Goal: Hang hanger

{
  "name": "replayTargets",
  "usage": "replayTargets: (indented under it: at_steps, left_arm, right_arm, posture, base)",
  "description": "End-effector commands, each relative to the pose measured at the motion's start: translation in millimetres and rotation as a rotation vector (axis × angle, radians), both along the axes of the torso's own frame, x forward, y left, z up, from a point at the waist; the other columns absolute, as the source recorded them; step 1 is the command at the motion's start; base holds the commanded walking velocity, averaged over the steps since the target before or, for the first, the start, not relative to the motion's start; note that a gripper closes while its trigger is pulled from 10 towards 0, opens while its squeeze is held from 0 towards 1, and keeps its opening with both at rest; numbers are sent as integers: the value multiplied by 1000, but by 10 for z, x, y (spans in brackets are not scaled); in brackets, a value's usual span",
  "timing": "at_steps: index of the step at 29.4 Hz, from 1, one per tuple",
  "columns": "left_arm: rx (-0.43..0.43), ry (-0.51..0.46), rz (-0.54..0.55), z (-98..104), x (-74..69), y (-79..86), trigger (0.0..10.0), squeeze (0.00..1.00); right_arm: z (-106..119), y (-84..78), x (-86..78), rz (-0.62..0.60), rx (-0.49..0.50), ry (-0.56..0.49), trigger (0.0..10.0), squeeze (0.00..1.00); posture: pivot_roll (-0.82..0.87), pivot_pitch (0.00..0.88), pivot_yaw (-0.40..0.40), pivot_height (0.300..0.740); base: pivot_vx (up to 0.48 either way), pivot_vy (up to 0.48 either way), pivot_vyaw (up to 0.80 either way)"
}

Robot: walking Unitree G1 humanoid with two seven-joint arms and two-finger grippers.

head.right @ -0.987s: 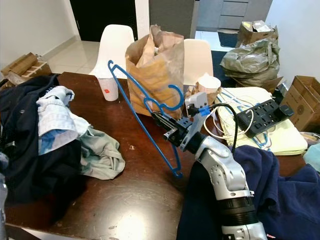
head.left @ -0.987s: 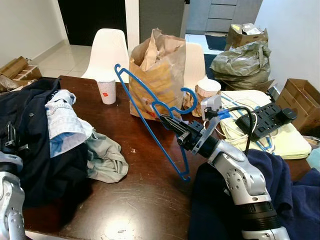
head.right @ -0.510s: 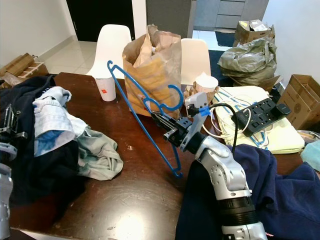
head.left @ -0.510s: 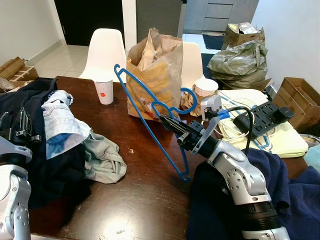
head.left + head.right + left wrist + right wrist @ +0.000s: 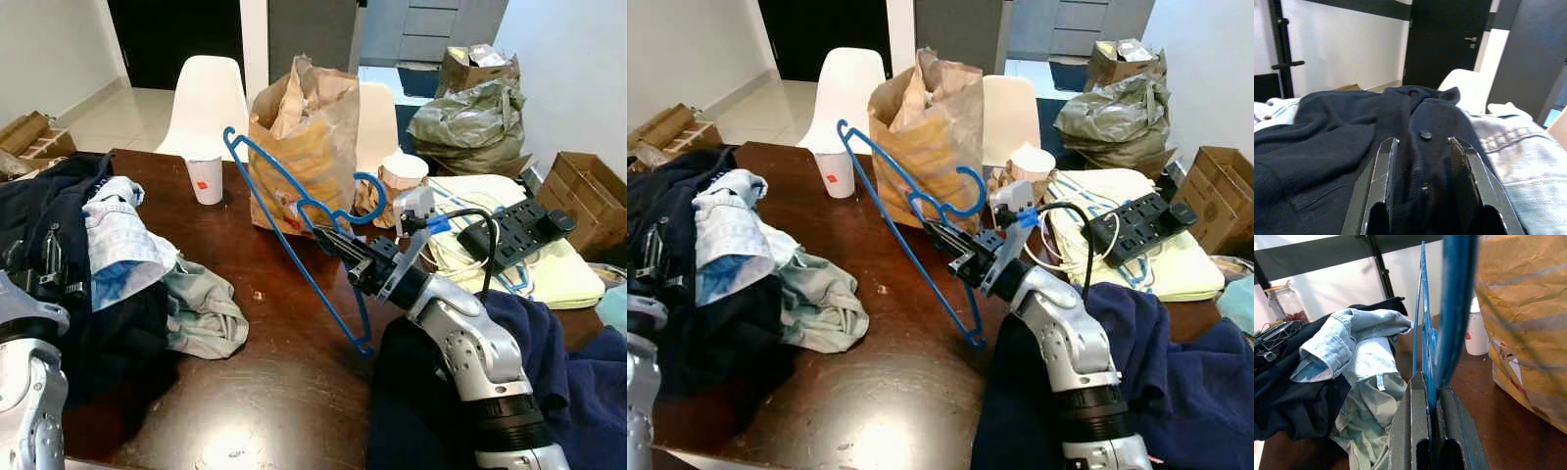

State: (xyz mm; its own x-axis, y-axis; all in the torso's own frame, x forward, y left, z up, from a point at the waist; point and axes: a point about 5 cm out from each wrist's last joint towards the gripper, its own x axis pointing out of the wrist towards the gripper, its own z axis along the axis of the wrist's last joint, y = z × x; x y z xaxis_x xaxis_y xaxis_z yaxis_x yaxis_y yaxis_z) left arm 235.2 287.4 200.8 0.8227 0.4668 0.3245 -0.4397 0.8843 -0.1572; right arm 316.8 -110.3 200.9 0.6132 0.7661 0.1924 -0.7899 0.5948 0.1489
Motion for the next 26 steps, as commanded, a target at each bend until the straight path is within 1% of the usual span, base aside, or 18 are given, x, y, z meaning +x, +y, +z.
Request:
replayTargets:
  at_steps: [1, 4, 7, 13, 18, 19, 20, 22, 23, 24, 25, 26]
  left_arm:
    - [-14, 30, 40, -85, -27, 66, 10000, 0]
    - [-14, 32, 52, -89, -34, 83, 10000, 0]
    - [-10, 33, 97, -86, -71, 129, 10000, 0]
    - [-11, 34, 118, -92, -92, 155, 10000, 0]
    - [-23, 37, 120, -110, -76, 188, 10000, 0]
    - [-29, 41, 105, -122, -36, 203, 10000, 0]
    - [-29, 41, 105, -122, -36, 203, 10000, 0]
    - [-27, 55, 64, -135, 75, 229, 10000, 0]
    - [-27, 55, 64, -135, 75, 229, 10000, 0]
    - [-25, 59, 48, -135, 117, 242, 10000, 0]
    - [-25, 59, 48, -135, 117, 242, 10000, 0]
    - [-26, 62, 41, -137, 151, 256, 10000, 0]
  right_arm:
    - [2, 10, -17, 14, -9, -2, 10000, 0]
    - [3, 3, -16, 12, -10, -3, 10000, 0]
    - [5, -13, -17, 7, -13, -3, 10000, 0]
    - [5, -15, -20, 7, -14, -3, 10000, 0]
    - [8, -12, -22, 8, -13, -2, 10000, 0]
    - [8, -13, -21, 7, -14, -1, 10000, 0]
    - [8, -13, -21, 7, -14, -1, 10000, 0]
    - [11, -20, -22, 5, -18, -2, 10000, 0]
    - [11, -20, -22, 5, -18, -2, 10000, 0]
    - [15, -26, -25, 3, -18, -4, 10000, 0]
    - [15, -26, -25, 3, -18, -4, 10000, 0]
    - [17, -33, -28, 0, -18, -4, 10000, 0]
  posture:
    - [-32, 52, -30, 740]
    - [-33, 50, -30, 740]
    - [-33, 51, -33, 740]
    - [-32, 53, -35, 740]
    - [-35, 57, -40, 740]
    - [-37, 57, -42, 740]
    - [-37, 57, -42, 740]
    - [-38, 57, -43, 740]
    - [-38, 57, -43, 740]
    - [-50, 58, -38, 740]
    - [-50, 58, -38, 740]
    - [-52, 58, -37, 740]
  base:
    - [0, 0, 0]
    - [0, 0, 0]
    - [0, 0, 0]
    - [0, 0, 0]
    - [0, 0, 0]
    - [0, 0, 0]
    - [0, 0, 0]
    - [0, 0, 0]
    - [0, 0, 0]
    - [0, 0, 0]
    - [0, 0, 0]
    - [0, 0, 0]
